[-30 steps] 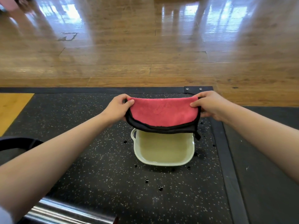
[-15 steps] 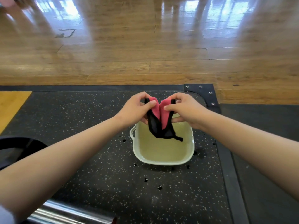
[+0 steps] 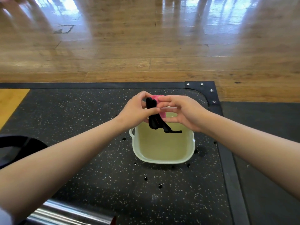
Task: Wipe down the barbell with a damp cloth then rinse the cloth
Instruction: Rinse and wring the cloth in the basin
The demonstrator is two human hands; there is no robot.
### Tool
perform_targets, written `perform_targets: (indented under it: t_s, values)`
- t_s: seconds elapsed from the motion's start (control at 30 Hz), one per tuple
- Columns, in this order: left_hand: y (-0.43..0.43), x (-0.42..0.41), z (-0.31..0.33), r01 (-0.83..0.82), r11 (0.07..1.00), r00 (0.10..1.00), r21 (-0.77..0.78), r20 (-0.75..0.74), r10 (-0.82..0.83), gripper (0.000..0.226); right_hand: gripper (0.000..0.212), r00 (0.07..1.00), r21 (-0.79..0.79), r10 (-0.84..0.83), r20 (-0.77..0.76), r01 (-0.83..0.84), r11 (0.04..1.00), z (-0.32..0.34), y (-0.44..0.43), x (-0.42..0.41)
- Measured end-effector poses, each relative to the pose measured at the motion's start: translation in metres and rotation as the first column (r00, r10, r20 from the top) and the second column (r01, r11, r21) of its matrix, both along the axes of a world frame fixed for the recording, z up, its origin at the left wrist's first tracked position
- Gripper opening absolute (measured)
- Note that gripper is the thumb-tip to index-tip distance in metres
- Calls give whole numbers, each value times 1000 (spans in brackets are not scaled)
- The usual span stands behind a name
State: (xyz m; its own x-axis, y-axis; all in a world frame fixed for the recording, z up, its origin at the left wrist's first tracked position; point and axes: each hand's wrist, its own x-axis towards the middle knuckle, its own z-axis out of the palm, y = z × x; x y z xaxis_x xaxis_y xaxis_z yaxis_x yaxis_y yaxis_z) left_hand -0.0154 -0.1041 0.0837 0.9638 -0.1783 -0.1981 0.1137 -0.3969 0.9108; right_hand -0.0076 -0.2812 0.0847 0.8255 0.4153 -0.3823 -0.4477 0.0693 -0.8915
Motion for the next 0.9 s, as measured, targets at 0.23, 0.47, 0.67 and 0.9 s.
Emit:
perform_targets:
  t_s: [0.23, 0.47, 0.67, 0.9]
  values:
    - [10, 6, 2, -98, 979, 993, -181, -82, 84, 32, 27, 981, -131, -190, 44, 194, 972, -33, -5, 1]
    - [32, 9, -12, -86, 927, 964, -364, -266, -15, 33, 23, 981, 104, 38, -190, -19, 994, -40, -7, -2]
    - [54, 9, -36, -199, 970, 955, -139, -249, 160, 26, 21, 992, -63, -30, -121, 23, 998, -53, 17, -3]
    - [81, 7, -59, -306, 950, 904, -64, -332, 269, 26, 17, 978, -183, -104, -179, 71, 981, -76, 52, -6]
